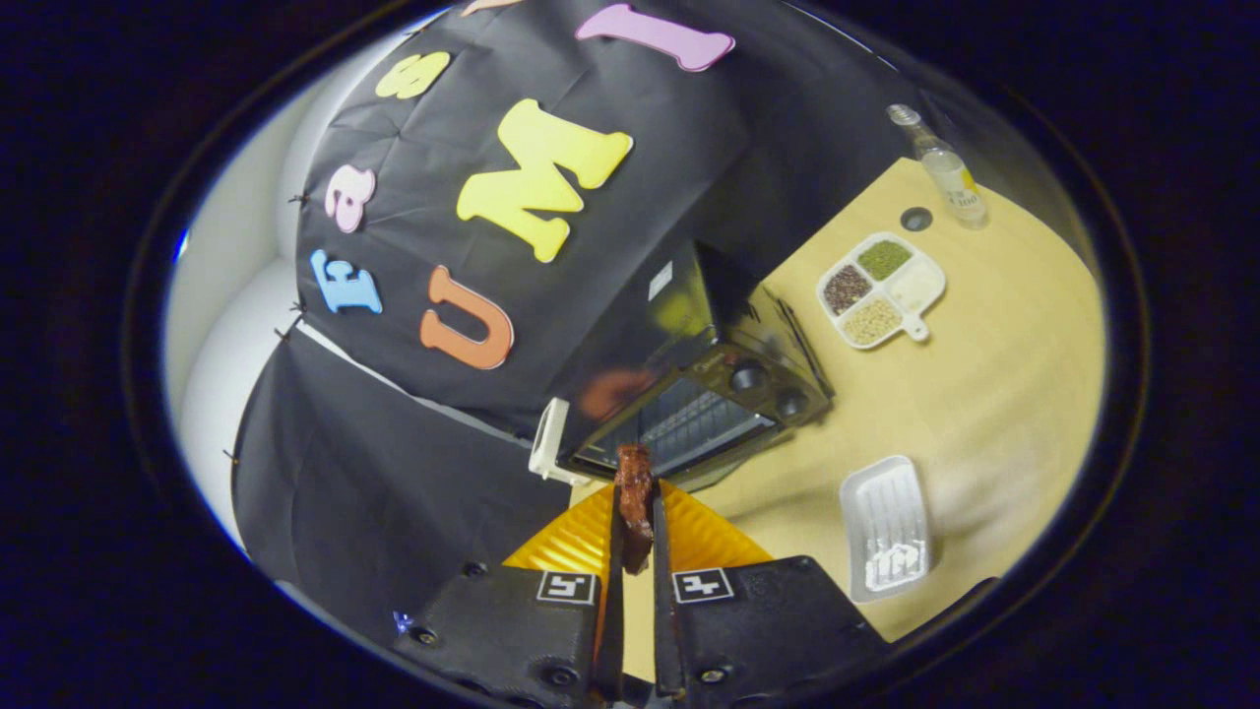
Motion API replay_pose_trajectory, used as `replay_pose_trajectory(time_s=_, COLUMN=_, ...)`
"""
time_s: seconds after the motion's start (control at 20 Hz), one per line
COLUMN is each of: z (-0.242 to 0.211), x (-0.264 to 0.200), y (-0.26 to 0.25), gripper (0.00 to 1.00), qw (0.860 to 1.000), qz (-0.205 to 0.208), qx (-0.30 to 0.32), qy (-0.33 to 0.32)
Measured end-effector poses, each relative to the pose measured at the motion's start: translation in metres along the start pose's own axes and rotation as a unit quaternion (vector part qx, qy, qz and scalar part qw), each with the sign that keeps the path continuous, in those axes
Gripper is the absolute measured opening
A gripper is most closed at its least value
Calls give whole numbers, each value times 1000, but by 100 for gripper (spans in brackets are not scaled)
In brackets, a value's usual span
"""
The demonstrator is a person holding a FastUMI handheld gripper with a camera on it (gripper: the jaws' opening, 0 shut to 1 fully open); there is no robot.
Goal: Open the toaster oven, put the food inside, and close the toaster oven door.
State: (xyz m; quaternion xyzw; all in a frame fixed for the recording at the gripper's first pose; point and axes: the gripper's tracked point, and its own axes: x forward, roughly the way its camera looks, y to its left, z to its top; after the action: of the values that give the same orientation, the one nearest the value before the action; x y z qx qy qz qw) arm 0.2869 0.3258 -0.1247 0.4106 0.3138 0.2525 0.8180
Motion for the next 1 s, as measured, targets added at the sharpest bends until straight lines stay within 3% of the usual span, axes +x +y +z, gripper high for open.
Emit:
replay_pose_trajectory(time_s=0.2, z=-5, x=60, y=17, gripper=15, qw=999, qz=12, qx=34, qy=-21)
replay_pose_trajectory(time_s=0.4, z=-13, x=110, y=8, gripper=15, qw=998, qz=-3, qx=60, qy=-25)
replay_pose_trajectory(time_s=0.7, z=-16, x=141, y=-16, gripper=15, qw=995, qz=-49, qx=75, qy=-52)
replay_pose_trajectory(time_s=0.85, z=-12, x=152, y=-25, gripper=15, qw=992, qz=-101, qx=21, qy=-73)
replay_pose_trajectory(time_s=1.0, z=-22, x=155, y=-27, gripper=15, qw=991, qz=-119, qx=26, qy=-63)
